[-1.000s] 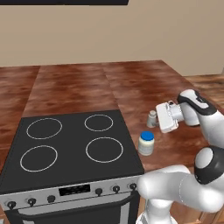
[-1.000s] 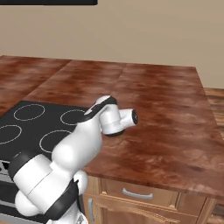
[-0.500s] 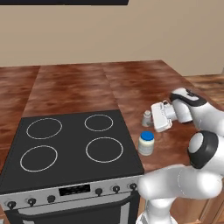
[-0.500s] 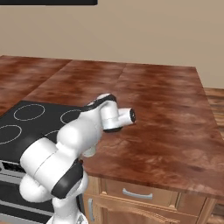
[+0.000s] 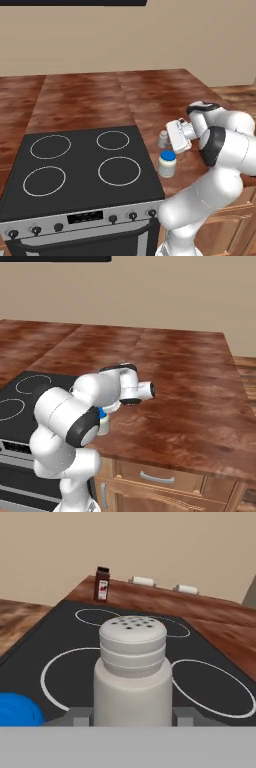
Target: Collect the paprika, mayonnaise, and shaker from the cabinet and place them next to the stove.
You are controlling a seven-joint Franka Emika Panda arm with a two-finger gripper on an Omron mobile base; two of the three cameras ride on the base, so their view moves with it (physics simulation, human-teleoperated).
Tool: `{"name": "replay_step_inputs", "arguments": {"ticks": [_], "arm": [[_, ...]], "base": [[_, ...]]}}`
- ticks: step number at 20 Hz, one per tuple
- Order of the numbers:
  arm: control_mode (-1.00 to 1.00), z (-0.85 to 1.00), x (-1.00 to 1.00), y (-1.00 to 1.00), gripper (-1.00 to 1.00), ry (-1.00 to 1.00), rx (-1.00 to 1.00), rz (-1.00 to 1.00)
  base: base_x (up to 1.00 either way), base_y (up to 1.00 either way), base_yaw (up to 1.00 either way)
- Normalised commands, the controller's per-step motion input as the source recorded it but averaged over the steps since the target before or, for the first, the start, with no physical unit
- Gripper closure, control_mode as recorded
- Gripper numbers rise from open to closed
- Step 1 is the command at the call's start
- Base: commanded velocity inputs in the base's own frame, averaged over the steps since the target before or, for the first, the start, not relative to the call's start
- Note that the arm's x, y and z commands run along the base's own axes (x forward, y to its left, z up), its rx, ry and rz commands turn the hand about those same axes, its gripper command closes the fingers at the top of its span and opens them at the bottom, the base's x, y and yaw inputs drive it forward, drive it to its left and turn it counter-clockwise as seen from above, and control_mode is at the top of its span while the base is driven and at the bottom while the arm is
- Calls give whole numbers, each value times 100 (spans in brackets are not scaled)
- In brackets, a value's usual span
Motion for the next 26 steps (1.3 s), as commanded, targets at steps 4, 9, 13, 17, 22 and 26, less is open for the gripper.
{"name": "replay_step_inputs", "arguments": {"ticks": [4,9,13,17,22,26], "arm": [[-100,-18,39,-1,100,0,7,15],[-100,-9,44,-9,100,0,8,16],[-100,-9,31,-7,100,0,5,13],[-100,-9,3,-4,100,0,3,12],[-100,-3,-16,0,100,-2,2,13],[-100,0,-55,4,100,-6,1,15]], "base": [[0,0,0],[0,0,0],[0,0,0],[0,0,0],[0,0,0],[0,0,0]]}}
